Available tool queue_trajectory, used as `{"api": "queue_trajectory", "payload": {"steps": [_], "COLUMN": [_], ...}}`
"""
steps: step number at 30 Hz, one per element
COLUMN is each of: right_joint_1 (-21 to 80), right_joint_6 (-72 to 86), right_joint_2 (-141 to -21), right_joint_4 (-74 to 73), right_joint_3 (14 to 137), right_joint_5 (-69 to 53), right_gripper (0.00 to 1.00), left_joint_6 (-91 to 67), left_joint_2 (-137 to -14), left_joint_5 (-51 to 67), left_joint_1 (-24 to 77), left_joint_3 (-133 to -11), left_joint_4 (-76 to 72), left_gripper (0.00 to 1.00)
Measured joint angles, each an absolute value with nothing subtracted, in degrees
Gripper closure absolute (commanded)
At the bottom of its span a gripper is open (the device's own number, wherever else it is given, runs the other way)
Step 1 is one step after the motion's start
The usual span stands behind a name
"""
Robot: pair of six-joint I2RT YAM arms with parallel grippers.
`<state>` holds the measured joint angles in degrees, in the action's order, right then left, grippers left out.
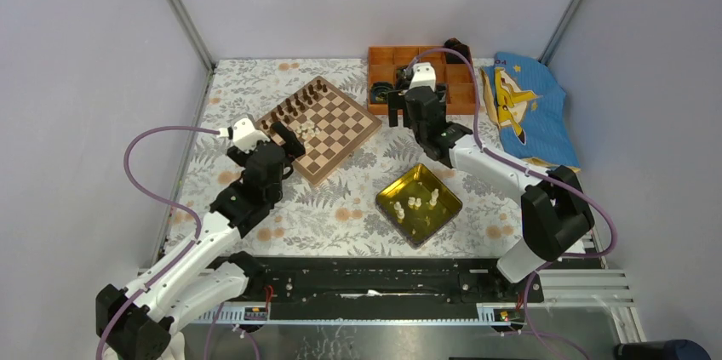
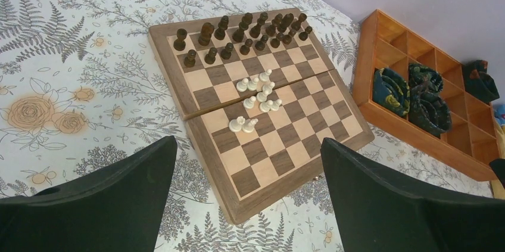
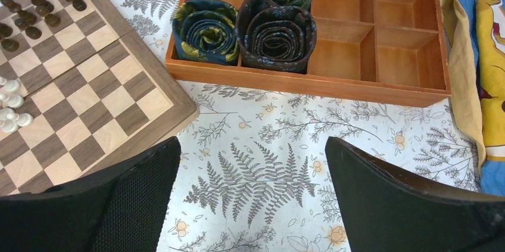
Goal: Set up the chess pieces on the board
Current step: Pick up the chess piece from the chessboard.
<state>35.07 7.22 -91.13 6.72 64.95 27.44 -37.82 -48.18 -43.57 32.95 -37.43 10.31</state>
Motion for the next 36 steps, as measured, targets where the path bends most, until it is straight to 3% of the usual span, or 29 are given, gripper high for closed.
{"api": "queue_trajectory", "payload": {"steps": [7,20,36], "right_joint_1": [36.25,36.58,39.53], "right_joint_6": [5.56,4.54,4.34], "right_joint_2": [-91.13,-95.68,-111.55], "right_joint_4": [6.92,8.54,7.18], "right_joint_3": [64.90,69.52,82.59], "right_joint_5": [25.17,7.20,-7.20], "right_gripper": [0.00,0.06,0.47], "left_joint_6": [-38.06,-39.13,-41.10], "left_joint_2": [-48.18,-45.89,-41.63], "left_joint_5": [-43.88,-43.94,-43.88], "left_joint_1": [33.01,33.15,33.36], "left_joint_3": [-37.43,-37.34,-37.34], "left_joint_4": [10.31,10.76,15.09], "left_gripper": [0.01,0.01,0.01]}}
